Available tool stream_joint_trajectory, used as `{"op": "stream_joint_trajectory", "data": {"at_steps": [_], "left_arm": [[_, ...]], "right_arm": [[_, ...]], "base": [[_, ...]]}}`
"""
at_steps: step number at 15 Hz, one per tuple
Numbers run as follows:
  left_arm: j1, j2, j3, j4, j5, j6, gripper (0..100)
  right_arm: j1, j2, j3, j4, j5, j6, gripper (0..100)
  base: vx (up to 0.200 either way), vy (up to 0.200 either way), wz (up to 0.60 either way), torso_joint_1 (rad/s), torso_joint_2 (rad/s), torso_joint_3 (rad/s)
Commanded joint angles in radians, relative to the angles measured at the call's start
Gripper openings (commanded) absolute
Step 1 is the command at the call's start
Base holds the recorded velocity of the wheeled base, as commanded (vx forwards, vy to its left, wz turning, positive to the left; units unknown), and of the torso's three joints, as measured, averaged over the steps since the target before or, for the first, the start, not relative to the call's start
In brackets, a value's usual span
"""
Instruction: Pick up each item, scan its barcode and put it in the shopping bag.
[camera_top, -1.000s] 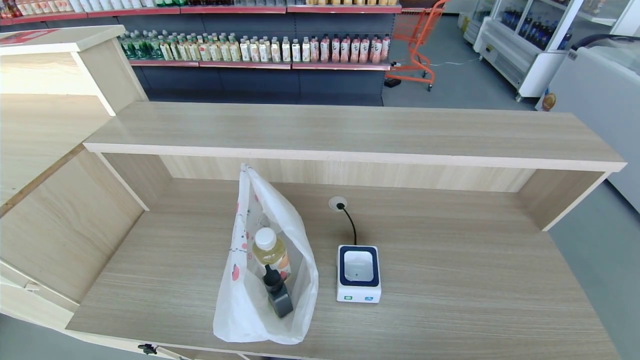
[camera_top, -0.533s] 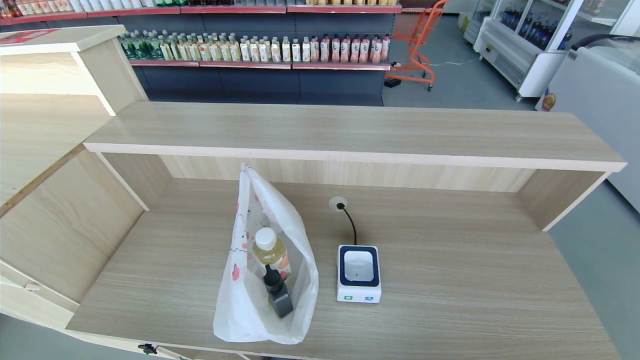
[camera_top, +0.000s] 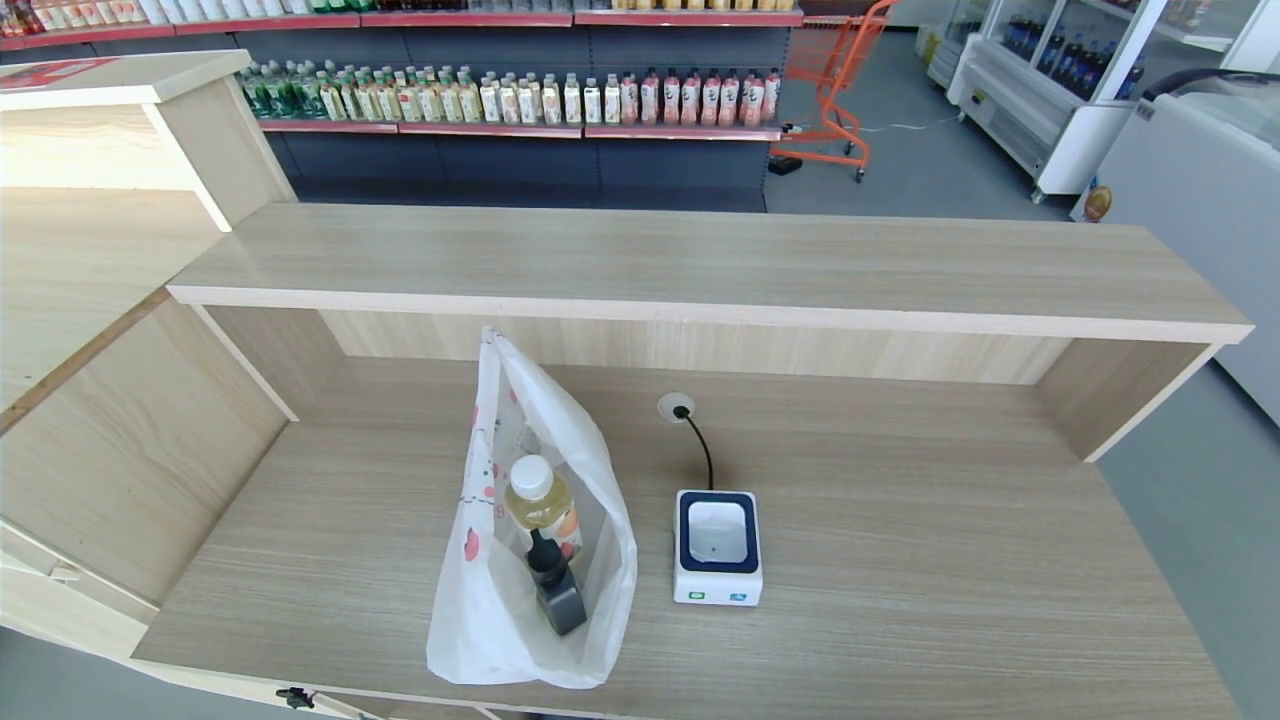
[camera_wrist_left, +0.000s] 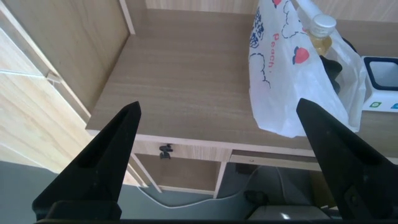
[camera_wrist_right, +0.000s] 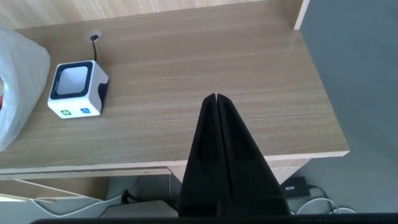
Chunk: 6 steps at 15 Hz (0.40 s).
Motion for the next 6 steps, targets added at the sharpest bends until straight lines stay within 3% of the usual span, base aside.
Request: {"op": "stream_joint_trajectory", "data": {"at_steps": [1, 6], "left_arm": [[0.0, 0.0, 0.0, 0.0, 0.0, 0.0, 100], [0.0, 0.0, 0.0, 0.0, 0.0, 0.0, 100]], "right_arm": [[0.0, 0.002, 0.0, 0.0, 0.0, -0.002, 0], [0.0, 0.002, 0.0, 0.0, 0.0, -0.001, 0]], "base": [[0.0, 0.0, 0.0, 0.0, 0.0, 0.0], [0.0, 0.0, 0.0, 0.0, 0.0, 0.0]]}}
